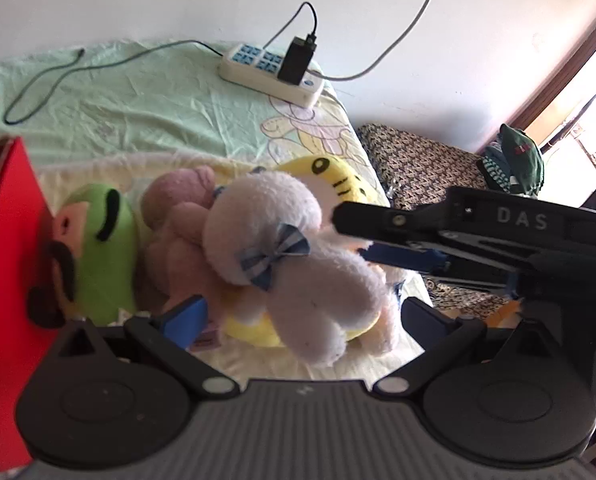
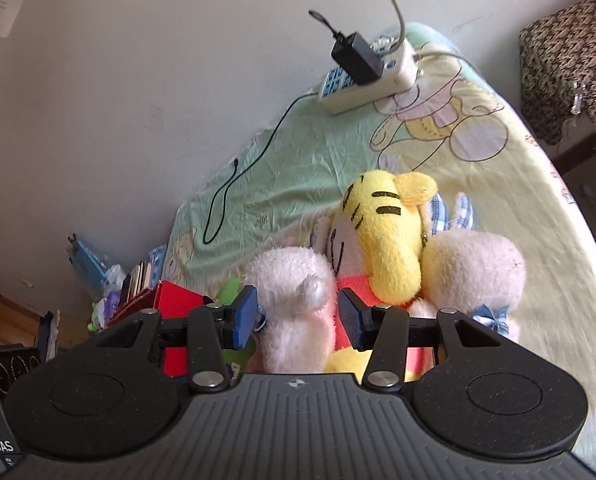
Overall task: Organize objects
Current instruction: 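Grasp the white bunny with blue checked bow with the right gripper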
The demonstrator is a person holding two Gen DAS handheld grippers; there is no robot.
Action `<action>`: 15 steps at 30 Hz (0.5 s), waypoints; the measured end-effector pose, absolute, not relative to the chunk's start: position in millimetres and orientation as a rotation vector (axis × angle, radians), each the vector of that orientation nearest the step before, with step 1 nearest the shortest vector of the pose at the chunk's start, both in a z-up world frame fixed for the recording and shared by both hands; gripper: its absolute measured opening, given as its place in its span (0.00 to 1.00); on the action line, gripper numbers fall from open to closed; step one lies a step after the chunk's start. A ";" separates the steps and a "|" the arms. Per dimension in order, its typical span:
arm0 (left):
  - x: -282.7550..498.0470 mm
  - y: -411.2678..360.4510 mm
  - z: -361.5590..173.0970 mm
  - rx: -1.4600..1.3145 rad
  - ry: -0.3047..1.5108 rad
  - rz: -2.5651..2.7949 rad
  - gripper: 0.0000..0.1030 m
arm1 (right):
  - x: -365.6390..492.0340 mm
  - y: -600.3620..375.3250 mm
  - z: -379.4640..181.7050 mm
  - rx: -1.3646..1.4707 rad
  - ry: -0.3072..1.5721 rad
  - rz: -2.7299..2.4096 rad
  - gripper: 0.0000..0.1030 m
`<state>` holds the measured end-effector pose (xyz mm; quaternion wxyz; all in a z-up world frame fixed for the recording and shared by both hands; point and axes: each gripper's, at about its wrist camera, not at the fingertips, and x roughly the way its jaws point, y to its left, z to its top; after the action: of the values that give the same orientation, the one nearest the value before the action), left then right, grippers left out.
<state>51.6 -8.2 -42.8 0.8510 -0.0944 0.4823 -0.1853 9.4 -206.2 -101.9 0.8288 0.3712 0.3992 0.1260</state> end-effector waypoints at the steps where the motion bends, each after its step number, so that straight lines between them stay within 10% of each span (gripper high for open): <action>1: 55.5 -9.9 -45.6 -0.201 1.023 -0.390 0.99 | 13.7 -206.5 -105.7 0.801 0.868 0.279 0.48; 15: 84.9 -10.3 -71.1 -0.261 1.122 -0.480 0.72 | 25.4 -204.8 -122.8 0.868 0.966 0.383 0.33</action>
<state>84.9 -10.3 -71.1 0.8116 -0.1220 0.5254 -0.2246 25.4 -204.8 -122.8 0.7795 0.4016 0.4470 0.1770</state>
